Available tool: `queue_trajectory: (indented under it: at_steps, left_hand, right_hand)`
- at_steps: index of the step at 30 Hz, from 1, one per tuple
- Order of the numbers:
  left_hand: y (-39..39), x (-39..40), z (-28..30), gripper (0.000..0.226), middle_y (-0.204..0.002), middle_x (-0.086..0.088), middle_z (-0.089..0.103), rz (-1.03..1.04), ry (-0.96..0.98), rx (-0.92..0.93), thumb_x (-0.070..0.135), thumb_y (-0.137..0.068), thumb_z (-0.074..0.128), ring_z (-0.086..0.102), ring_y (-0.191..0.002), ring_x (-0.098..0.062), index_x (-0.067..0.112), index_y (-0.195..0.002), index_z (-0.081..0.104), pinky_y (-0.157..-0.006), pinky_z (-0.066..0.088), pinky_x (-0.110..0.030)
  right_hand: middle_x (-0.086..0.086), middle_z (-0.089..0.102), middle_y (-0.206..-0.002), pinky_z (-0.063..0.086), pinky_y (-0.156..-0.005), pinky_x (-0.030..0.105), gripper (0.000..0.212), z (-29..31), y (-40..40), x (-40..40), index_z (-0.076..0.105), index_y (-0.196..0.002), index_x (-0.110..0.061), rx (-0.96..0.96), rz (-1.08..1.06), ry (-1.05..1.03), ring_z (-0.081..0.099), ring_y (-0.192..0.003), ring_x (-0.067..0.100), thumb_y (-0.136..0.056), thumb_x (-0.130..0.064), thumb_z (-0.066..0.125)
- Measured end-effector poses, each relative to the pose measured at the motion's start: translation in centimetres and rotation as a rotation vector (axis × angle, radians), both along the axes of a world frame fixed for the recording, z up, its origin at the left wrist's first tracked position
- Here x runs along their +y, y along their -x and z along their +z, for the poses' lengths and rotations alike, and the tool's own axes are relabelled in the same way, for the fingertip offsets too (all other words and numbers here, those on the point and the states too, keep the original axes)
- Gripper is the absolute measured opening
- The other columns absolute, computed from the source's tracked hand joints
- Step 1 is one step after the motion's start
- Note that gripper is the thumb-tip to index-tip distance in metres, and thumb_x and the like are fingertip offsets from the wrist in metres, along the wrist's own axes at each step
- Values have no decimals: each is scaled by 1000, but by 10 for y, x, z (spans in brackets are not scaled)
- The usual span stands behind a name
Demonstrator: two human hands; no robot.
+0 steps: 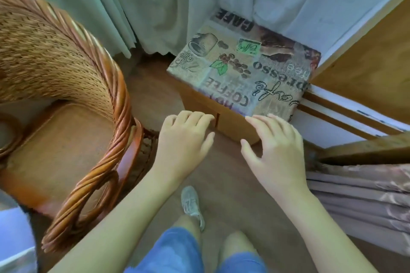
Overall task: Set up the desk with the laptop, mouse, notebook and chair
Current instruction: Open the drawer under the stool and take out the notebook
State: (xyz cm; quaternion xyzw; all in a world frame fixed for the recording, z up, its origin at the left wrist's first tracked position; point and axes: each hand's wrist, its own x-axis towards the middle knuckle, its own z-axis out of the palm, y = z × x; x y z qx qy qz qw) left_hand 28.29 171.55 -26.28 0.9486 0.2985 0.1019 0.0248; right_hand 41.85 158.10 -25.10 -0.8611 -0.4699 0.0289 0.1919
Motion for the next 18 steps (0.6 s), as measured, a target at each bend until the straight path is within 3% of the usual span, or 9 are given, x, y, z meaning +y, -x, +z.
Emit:
queue_trajectory:
  at_steps: [6,13,16,18]
  left_hand:
    - [-24,51,-70,30,-100,4,70,-32,55,-44,37,-83,60,64,-93,-21,19,-106,68,-73,44,-35]
    - [-59,87,-211,40,-113,5,69,100,336,-3,47,-89,53,60,-109,-19,22,-118,64,-79,45,-36]
    - [-92,105,-267,56,-139,2,53,374,818,-47,56,-94,40,44,-130,-21,23,-139,44,-99,38,-39]
    - [-121,117,-300,78,-153,0,35,738,1432,-288,70,-88,35,33,-139,-22,22,-149,25,-112,28,-40]
  right_hand:
    - [-3,61,-125,36,-103,52,43,-48,-6,60,59,-123,-21,28,-82,47,45,-127,24,-82,-33,57]
    - [1,54,-134,25,-106,63,45,-151,-27,103,55,-127,-22,-17,-107,180,33,-136,26,-84,-34,59]
    - [5,48,-141,17,-106,67,49,-198,-48,127,50,-132,-23,-48,-136,226,24,-140,28,-87,-40,51]
    - [7,39,-148,13,-106,69,54,-227,-64,143,40,-140,-26,-76,-153,285,18,-142,30,-90,-46,45]
